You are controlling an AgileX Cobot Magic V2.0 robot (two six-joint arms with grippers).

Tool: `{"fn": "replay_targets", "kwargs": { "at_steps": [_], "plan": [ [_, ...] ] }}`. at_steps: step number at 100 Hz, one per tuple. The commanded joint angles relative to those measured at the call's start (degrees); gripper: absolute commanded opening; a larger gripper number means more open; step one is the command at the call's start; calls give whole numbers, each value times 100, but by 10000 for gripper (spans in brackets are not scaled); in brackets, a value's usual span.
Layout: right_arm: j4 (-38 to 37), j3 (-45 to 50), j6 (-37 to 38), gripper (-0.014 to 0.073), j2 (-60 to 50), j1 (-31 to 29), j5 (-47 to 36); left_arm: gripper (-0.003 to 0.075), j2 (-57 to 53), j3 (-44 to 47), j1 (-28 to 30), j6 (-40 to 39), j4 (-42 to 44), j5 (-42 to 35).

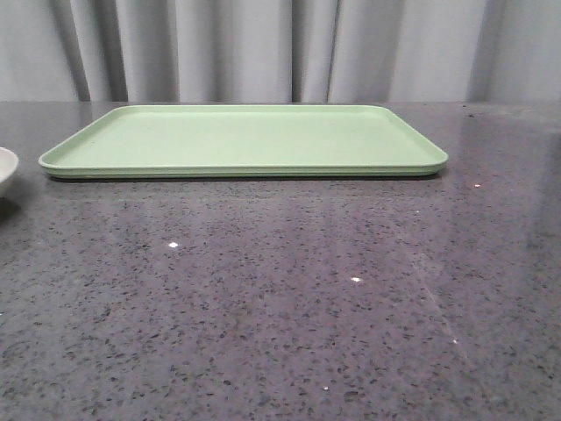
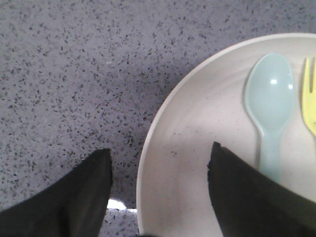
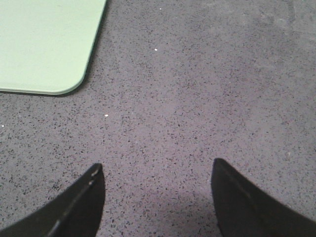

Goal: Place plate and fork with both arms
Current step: 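Grasp the cream plate rim with the left gripper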

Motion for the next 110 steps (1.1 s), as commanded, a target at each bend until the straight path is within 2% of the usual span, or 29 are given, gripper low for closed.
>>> {"fn": "replay_targets", "kwargs": {
  "at_steps": [1,35,64,94,110],
  "plan": [
    [12,-171,-56,474,39,10,-363,417,-9,-197,10,-7,-2,-130],
    [12,-171,-56,474,39,10,-363,407,311,-197,225,369,-315,14],
    [12,-171,-56,474,39,10,-363,183,377,-197,225,424,-281,186],
    [12,-171,-56,474,39,10,-363,-10,541,-231,225,424,-294,373],
    [12,-171,-56,474,39,10,-363,-20,541,-465,265,424,-294,738]
  ]
}}
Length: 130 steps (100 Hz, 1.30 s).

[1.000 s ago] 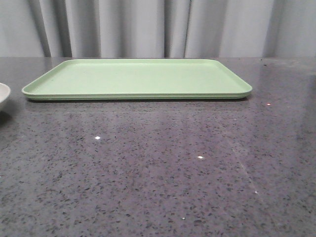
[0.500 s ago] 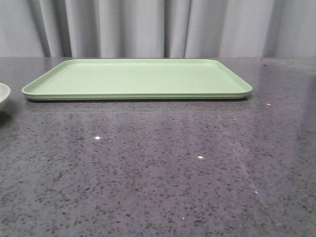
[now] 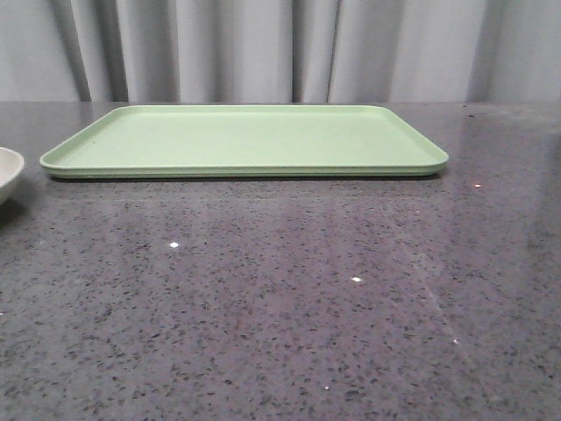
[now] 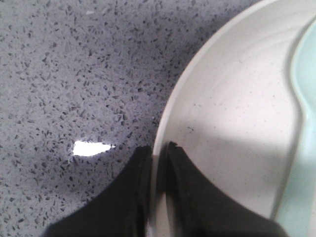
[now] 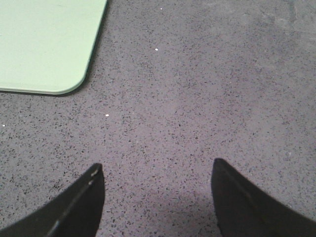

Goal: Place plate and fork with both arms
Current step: 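Grasp the cream plate rim with the left gripper, then lift the plate with the left gripper and carry it over the tray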

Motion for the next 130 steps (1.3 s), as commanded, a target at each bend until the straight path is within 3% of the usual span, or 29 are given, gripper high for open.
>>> {"fn": "replay_targets", "kwargs": {
  "at_steps": [1,12,27,47,69,99,130],
  "plan": [
    [12,-171,-56,474,39,10,-363,-20,-96,-282,52,28,67,192],
    [12,-171,-56,474,39,10,-363,-20,-155,-540,168,286,-99,666],
    [12,-171,-56,474,39,10,-368,-20,-362,-846,379,987,-1253,1022],
    [12,-171,-56,470,39,10,-368,-20,-649,-1266,407,987,-1426,1366],
    [12,-171,-56,469,39,10,-363,-20,-691,-1587,302,996,-2360,1410],
    [12,-171,-56,469,39,10,-363,-21,-182,-2014,-802,518,-2525,818],
    [12,-171,-56,469,39,10,-357,-21,1155,-3278,-2183,-323,-2511,296]
  ]
}}
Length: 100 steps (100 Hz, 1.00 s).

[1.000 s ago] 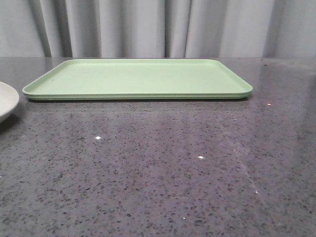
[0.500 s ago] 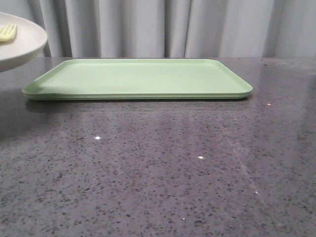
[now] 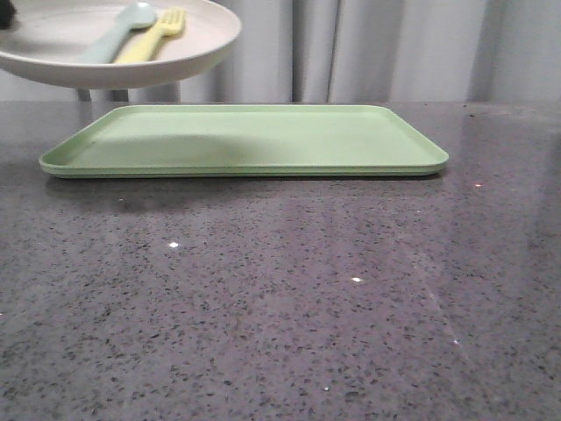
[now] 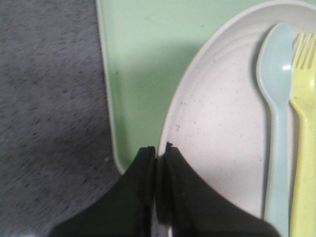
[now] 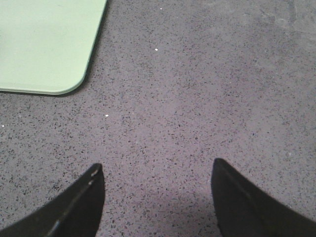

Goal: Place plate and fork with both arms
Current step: 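Lift the plate with the left gripper and carry it over the tray, then lower the plate onto the tray and open the left gripper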

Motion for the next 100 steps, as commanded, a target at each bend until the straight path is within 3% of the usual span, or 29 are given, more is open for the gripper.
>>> {"fn": "replay_targets", "kwargs": {
  "at_steps": [1,17,42,100],
  "plan": [
    [12,-171,-56,469,39,10,-357,-21,210,-563,-388,-351,-303,-376],
    [12,-171,-56,469,39,10,-357,-21,999,-1251,-926,-810,-295,-734],
    [12,-171,-56,469,39,10,-357,-21,1911,-2076,-1252,-1225,-280,-730],
    [12,-171,-56,469,39,10,-357,-21,2168,-2173,-1350,-1376,-134,-755]
  ]
}}
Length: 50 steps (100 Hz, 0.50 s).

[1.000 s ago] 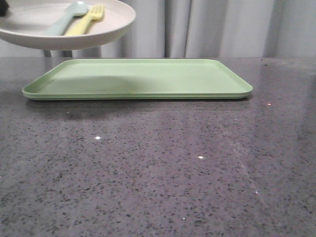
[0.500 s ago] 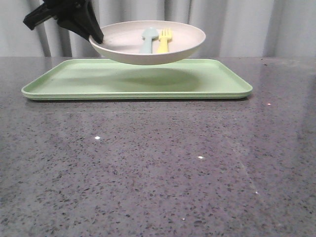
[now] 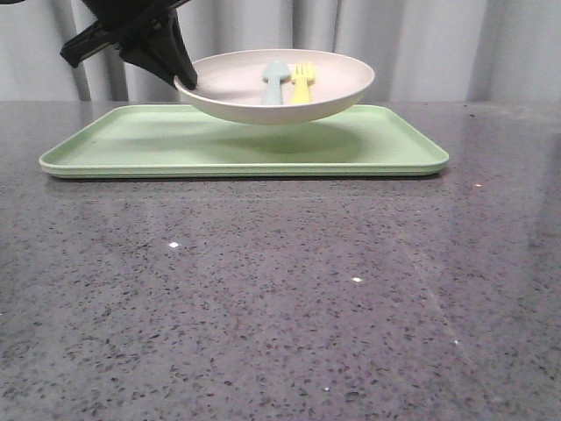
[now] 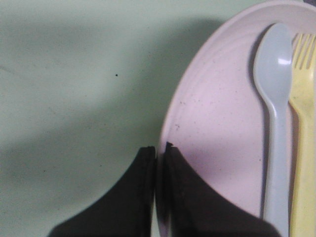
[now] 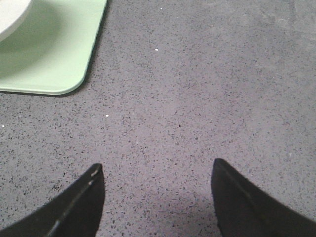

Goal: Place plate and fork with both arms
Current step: 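Lower the plate onto the tray and open the left gripper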

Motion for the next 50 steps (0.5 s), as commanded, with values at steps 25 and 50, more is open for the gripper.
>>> {"fn": "replay_targets", "kwargs": {
  "at_steps": [25,50],
  "plan": [
    [12,-171,-56,469,39,10,-350,-21,-99,-197,-38,-187,3,-35],
    [12,-171,-56,469,39,10,-345,-20,-46,-197,-38,-197,3,-19]
  ]
}}
